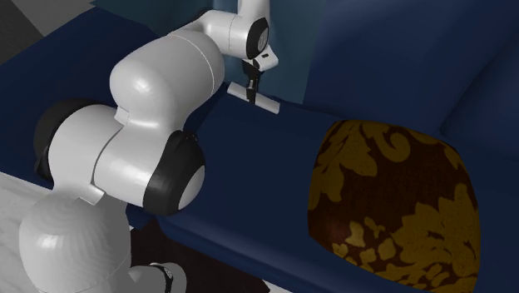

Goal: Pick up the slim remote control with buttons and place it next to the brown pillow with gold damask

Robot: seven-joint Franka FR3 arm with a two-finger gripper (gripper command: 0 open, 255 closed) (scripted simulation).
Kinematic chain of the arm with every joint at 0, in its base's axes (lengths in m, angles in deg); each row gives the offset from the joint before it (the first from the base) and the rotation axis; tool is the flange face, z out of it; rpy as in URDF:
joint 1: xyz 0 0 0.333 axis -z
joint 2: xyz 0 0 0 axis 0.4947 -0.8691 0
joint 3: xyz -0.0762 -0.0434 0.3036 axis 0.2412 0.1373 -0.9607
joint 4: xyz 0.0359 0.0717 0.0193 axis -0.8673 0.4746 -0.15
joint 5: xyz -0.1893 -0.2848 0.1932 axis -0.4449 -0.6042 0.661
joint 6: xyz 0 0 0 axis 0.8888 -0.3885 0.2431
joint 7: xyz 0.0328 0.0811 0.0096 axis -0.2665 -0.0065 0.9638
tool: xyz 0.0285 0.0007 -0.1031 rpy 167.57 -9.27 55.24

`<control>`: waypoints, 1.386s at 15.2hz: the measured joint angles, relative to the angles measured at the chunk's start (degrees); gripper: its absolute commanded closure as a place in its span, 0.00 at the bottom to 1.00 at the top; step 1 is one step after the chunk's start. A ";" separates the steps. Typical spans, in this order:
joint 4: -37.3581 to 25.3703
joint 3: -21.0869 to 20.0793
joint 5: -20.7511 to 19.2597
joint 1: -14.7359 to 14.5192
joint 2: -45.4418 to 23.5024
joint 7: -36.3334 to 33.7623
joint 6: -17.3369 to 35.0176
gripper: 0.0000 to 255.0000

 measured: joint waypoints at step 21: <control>-18.71 -0.30 -0.14 -2.78 -1.30 0.90 -17.14 1.00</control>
